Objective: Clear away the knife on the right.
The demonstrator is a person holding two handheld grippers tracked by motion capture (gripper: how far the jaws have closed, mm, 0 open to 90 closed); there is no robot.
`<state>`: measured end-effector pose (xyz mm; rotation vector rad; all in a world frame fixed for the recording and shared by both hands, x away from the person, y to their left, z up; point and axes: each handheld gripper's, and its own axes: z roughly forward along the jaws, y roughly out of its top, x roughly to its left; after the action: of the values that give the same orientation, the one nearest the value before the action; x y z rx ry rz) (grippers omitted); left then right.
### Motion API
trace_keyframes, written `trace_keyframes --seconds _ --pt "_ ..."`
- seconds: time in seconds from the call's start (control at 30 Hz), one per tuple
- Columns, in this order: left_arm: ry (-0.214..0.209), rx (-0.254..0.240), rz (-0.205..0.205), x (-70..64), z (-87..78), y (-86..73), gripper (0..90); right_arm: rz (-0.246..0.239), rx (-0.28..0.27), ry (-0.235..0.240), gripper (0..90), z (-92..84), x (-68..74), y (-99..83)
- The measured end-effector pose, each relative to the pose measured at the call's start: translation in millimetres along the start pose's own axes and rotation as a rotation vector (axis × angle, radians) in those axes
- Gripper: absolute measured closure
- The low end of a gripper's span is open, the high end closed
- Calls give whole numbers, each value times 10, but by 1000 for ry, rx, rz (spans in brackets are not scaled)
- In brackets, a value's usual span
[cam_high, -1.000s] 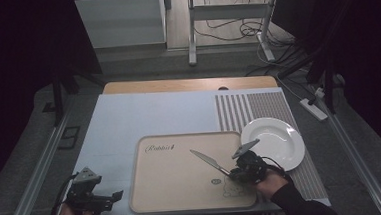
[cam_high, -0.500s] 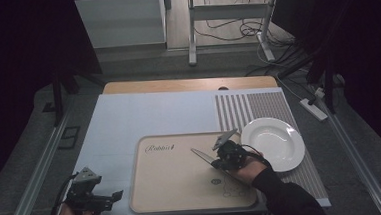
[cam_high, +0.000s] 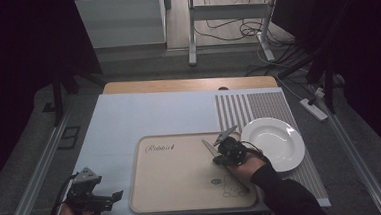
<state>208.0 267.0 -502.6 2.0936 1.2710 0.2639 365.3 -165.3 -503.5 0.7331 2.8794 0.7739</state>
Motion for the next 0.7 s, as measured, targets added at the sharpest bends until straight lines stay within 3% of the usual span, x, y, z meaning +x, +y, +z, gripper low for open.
trace_keyframes --seconds 0.7 --pt "2 1 0 -1 2 2 28 91 -13 -48 900 -240 -191 -360"
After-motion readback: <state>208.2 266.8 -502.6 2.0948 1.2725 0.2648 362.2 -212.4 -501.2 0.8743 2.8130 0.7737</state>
